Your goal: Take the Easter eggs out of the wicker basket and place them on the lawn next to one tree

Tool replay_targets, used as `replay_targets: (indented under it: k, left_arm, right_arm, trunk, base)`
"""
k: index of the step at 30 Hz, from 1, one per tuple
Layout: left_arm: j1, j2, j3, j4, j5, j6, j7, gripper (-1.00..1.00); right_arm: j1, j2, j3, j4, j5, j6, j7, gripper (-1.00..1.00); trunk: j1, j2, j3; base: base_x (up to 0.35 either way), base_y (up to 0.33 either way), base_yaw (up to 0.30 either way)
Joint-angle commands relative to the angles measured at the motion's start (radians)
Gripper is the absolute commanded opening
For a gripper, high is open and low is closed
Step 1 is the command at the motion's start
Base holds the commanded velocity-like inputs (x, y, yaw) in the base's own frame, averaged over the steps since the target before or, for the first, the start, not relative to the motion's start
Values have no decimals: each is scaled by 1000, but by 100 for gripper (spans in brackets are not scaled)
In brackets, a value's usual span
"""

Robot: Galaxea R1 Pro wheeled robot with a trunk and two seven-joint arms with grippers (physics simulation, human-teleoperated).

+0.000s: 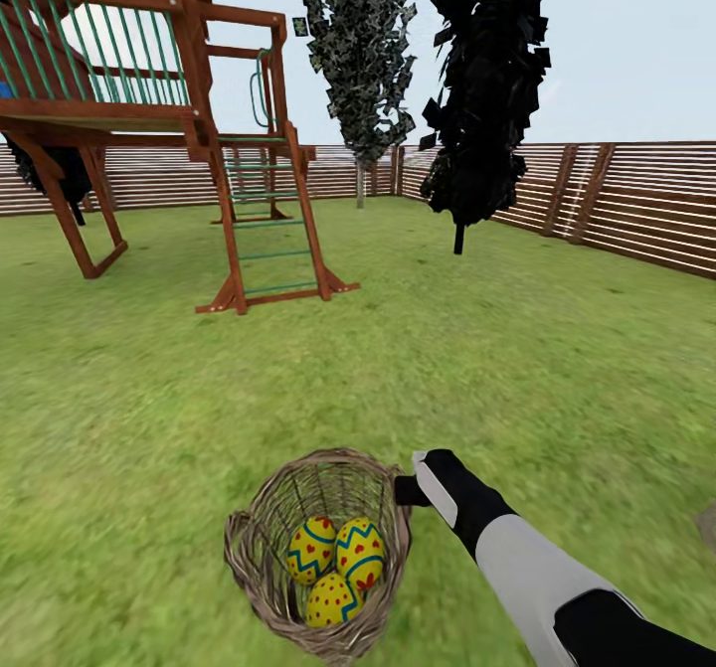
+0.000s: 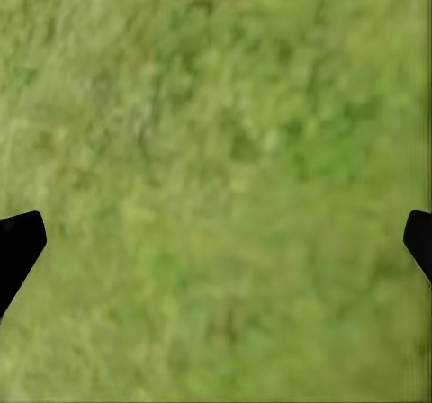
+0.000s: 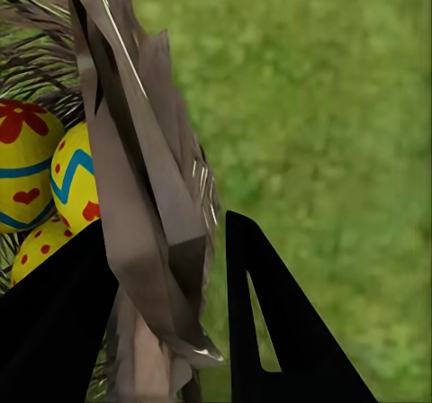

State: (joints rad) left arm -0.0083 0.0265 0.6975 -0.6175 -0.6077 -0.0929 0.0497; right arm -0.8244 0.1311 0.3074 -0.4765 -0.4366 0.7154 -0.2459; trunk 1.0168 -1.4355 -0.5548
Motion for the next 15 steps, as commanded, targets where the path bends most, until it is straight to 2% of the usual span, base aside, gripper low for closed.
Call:
replay_targets:
  k: [1,15]
  left_arm:
    - [-1,0,4,1,-10,-5,2,100]
    - [-1,0,4,1,-10,-6,2,100]
  right_arm:
    - [-1,0,6,-2,-17,1,-9,-100]
    - [-1,1,6,-1,-17,1,-9,-100]
  trunk:
    - [1,0,-1]
    - [1,0,-1]
  base:
    - [337,0,-5]
    - [337,0,0]
